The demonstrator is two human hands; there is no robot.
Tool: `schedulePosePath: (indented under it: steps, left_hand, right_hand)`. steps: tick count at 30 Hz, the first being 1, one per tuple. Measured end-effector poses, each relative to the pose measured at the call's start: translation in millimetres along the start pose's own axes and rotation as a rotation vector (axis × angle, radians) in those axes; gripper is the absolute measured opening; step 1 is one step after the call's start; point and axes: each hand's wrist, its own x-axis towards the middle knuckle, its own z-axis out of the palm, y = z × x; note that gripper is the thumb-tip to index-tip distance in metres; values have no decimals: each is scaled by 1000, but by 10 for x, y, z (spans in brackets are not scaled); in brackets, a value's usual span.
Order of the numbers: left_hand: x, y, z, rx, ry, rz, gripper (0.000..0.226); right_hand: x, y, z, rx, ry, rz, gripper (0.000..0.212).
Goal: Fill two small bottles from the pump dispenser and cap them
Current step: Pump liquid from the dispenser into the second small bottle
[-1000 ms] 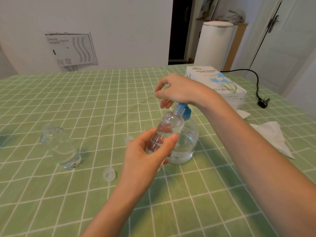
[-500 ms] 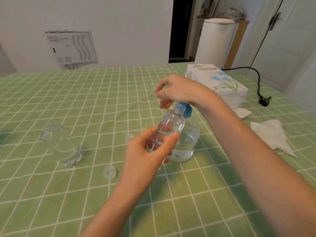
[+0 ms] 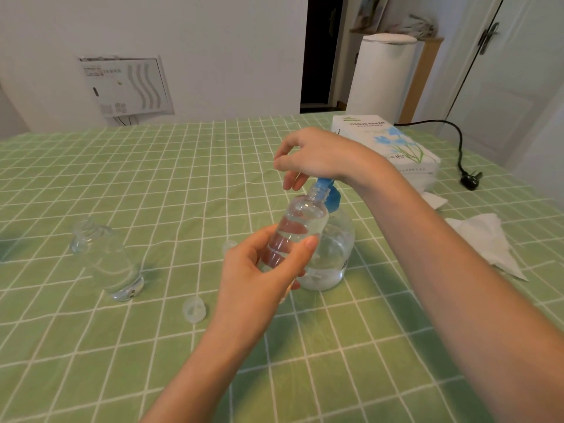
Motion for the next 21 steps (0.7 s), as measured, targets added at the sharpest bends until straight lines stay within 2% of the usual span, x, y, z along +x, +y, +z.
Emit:
schedulePosePath:
  steps: [21]
  left_hand:
    - [-3, -11, -1, -15, 7, -10, 32]
  right_hand:
    - [-7, 14, 36, -5, 8, 16, 22]
